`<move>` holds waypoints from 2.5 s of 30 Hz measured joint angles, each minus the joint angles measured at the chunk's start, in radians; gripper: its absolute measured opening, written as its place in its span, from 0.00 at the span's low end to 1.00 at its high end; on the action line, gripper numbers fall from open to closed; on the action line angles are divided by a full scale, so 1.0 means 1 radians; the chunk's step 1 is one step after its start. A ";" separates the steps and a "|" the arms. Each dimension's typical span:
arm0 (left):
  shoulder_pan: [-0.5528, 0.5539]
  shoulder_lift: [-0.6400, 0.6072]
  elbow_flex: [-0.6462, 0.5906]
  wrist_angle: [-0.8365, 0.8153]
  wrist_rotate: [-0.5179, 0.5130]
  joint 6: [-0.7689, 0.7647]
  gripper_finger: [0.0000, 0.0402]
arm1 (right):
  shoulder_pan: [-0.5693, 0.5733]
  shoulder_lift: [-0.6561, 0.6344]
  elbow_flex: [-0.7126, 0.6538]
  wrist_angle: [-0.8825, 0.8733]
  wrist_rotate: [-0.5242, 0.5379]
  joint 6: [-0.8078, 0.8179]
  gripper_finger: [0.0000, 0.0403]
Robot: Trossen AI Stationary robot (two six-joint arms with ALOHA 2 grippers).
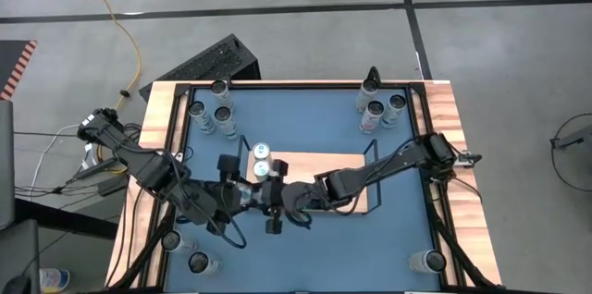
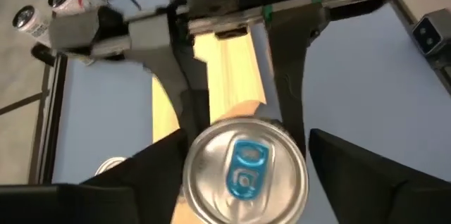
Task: Place canned beverage on shelf
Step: Put the blue soda can on the shelf aligned with the other blue soda cans
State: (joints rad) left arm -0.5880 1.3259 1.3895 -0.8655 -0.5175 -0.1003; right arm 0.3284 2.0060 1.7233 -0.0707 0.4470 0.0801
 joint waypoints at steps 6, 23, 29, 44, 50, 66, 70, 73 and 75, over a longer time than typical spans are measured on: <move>-0.018 -0.016 0.021 -0.011 -0.014 -0.043 0.79 | 0.044 0.000 0.000 -0.007 0.125 0.002 0.41; -0.174 -0.034 0.088 -0.043 -0.206 -0.090 0.80 | 0.136 0.001 -0.178 0.440 0.242 0.072 0.42; -0.215 -0.034 0.088 -0.043 -0.231 -0.106 0.80 | 0.101 0.002 -0.300 0.652 0.148 0.103 0.42; -0.257 -0.033 0.088 -0.092 -0.264 -0.166 0.80 | 0.011 0.011 -0.522 1.034 -0.079 0.075 0.42; -0.261 -0.033 0.088 -0.095 -0.296 -0.167 0.80 | -0.025 0.007 -0.572 1.087 -0.131 0.088 0.42; -0.261 -0.033 0.088 -0.096 -0.305 -0.173 0.80 | -0.086 0.048 -0.573 1.066 -0.240 0.072 0.42; -0.261 -0.033 0.088 -0.102 -0.303 -0.173 0.80 | -0.081 0.044 -0.574 1.091 -0.241 0.040 0.42; -0.261 -0.033 0.088 -0.109 -0.307 -0.173 0.80 | -0.076 0.044 -0.611 1.148 -0.241 0.027 0.42; -0.261 -0.033 0.088 -0.109 -0.308 -0.173 0.80 | -0.072 0.045 -0.648 1.215 -0.241 0.027 0.42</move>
State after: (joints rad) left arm -0.8486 1.2926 1.4776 -0.9741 -0.8253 -0.2737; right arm 0.2565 2.0506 1.0754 1.1443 0.2065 0.1071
